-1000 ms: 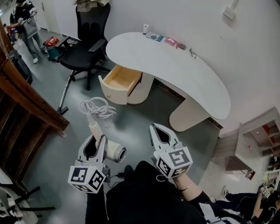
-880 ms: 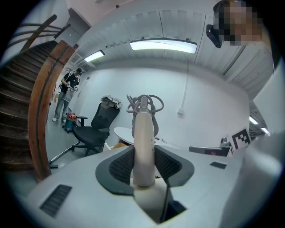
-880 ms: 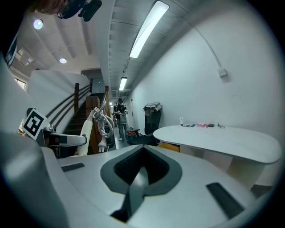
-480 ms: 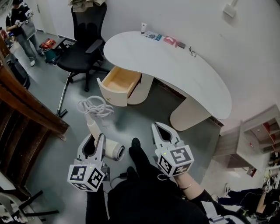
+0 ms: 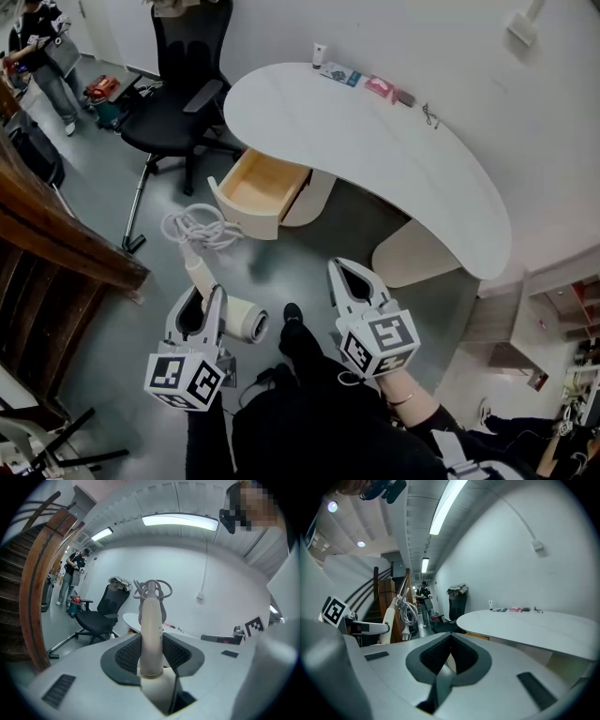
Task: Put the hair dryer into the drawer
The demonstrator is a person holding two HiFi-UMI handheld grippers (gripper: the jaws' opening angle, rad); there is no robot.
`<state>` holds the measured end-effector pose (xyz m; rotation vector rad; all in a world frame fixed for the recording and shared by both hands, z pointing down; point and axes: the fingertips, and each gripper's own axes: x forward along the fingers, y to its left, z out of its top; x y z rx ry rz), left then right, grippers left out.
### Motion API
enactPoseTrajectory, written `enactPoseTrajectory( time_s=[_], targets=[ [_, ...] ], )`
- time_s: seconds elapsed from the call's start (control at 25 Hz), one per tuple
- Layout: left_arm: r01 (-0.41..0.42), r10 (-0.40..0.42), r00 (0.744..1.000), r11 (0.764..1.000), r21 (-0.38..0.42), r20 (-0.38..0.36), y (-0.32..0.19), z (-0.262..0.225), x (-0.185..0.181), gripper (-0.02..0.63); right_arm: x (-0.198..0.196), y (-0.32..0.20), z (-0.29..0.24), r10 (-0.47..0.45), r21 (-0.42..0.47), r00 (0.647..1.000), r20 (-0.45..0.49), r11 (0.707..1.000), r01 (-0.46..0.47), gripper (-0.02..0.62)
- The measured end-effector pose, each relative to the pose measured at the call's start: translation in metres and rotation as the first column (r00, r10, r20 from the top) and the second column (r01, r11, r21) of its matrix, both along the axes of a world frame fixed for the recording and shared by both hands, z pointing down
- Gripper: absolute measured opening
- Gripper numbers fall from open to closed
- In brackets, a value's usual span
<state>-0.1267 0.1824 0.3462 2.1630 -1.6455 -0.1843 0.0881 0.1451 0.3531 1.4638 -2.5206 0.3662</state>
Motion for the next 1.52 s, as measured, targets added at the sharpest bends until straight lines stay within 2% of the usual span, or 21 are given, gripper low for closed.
enactPoseTrajectory(
  time_s=[0.48,0.8,1.2,1.36,1.52],
  targets=[
    [0.068,-0.067,0.997,0.997,-0.039,0.044,-0.093,0.005,-0.018,0.155,0.007,-0.113,0.003,-0.021,-0.022,1.000,-0.019,1.000,0.021,0.002],
    [0.076,-0.071,0.996,0.993,-0.090,0.052,-0.142,0.017,-0.023,0.155,0.023,-0.173,0.007,-0.020,-0.038,1.000,-0.014,0.999,0.019,0.002],
    [-0.052,0.084,0.985,0.976,-0.212,0.149,-0.181,0.030,-0.019,0.155,0.043,-0.204,0.008,0.020,-0.058,1.000,0.002,0.998,-0.020,0.002],
    [-0.122,0.172,0.968,0.958,-0.258,0.182,-0.195,0.039,-0.019,0.154,0.048,-0.207,0.013,0.054,-0.065,0.998,0.017,0.996,-0.053,0.002],
    [-0.207,0.276,0.939,0.929,-0.306,0.204,-0.212,0.051,-0.017,0.153,0.055,-0.217,0.012,0.099,-0.069,0.995,0.016,0.993,-0.097,0.002]
  ],
)
